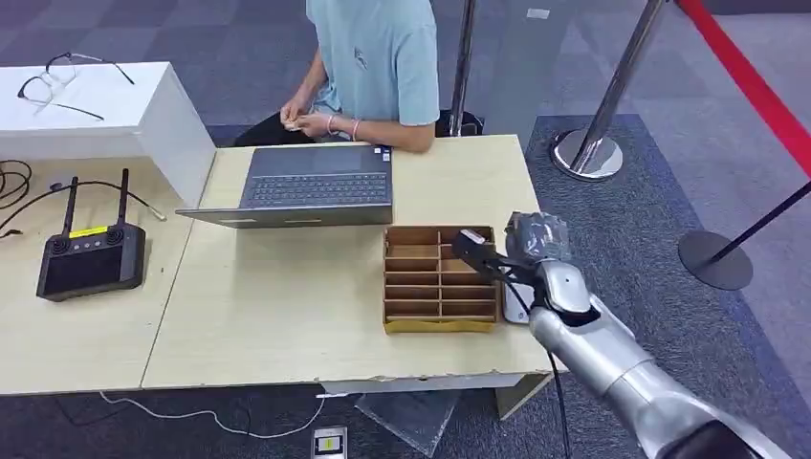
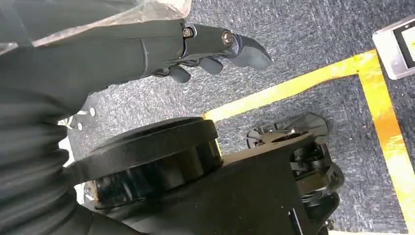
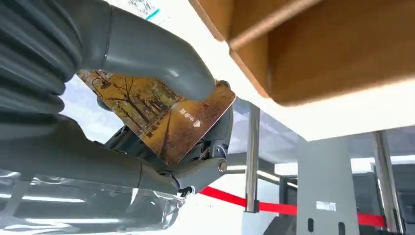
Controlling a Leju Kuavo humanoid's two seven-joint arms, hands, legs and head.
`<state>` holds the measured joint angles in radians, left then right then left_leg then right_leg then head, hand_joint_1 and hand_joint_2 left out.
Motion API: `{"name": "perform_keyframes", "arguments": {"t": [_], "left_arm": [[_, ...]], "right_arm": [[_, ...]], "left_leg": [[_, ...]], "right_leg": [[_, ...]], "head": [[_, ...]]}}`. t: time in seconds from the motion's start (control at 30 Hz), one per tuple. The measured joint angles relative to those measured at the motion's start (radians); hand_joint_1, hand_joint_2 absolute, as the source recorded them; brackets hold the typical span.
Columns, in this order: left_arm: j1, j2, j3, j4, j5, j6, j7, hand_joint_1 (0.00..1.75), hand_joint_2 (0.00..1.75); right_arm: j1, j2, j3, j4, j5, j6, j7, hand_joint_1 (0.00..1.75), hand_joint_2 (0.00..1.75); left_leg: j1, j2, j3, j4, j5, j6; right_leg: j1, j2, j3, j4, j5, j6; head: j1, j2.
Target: Pass the card to the sensor for recognition and then transmit it.
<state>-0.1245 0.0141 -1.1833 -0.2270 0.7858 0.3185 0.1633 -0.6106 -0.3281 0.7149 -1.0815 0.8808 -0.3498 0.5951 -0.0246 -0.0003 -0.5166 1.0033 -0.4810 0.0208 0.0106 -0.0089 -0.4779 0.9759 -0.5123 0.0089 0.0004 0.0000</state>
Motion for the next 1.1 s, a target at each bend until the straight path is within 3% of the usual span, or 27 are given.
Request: {"name": "perform_keyframes", "arguments": {"t": [0.4,0.67,0.7,1.1], "left_arm": [[0.001,0.000,0.000,0.000,0.005,0.003,-0.005,0.00,1.75],[0.001,0.000,0.000,0.000,0.009,0.008,-0.016,0.00,1.75],[0.000,0.000,0.000,0.000,0.009,0.010,-0.018,0.00,0.00],[0.000,0.000,0.000,0.000,0.008,0.017,-0.039,0.00,0.00]], "right_arm": [[-0.025,-0.018,-0.007,-0.142,0.023,-0.050,-0.005,1.75,1.75],[-0.070,0.001,0.001,-0.269,0.064,-0.022,-0.034,1.75,1.75],[-0.077,0.006,0.003,-0.282,0.055,-0.012,-0.039,1.75,1.75],[-0.190,0.056,0.044,-0.354,-0.039,0.037,-0.084,1.75,1.75]], "left_leg": [[0.000,0.000,0.000,0.000,0.000,0.000],[0.000,0.000,0.000,0.000,0.000,0.000],[0.000,0.000,0.000,0.000,0.000,0.000],[0.000,0.000,0.000,0.000,0.000,0.000]], "right_leg": [[0.000,0.000,0.000,0.000,0.000,0.000],[0.000,0.000,0.000,0.000,0.000,0.000],[0.000,0.000,0.000,0.001,0.000,0.000],[0.000,0.000,0.000,0.001,0.000,0.000]], "head": [[0.000,0.000],[0.000,0.000],[0.000,0.000],[0.000,0.000]]}}
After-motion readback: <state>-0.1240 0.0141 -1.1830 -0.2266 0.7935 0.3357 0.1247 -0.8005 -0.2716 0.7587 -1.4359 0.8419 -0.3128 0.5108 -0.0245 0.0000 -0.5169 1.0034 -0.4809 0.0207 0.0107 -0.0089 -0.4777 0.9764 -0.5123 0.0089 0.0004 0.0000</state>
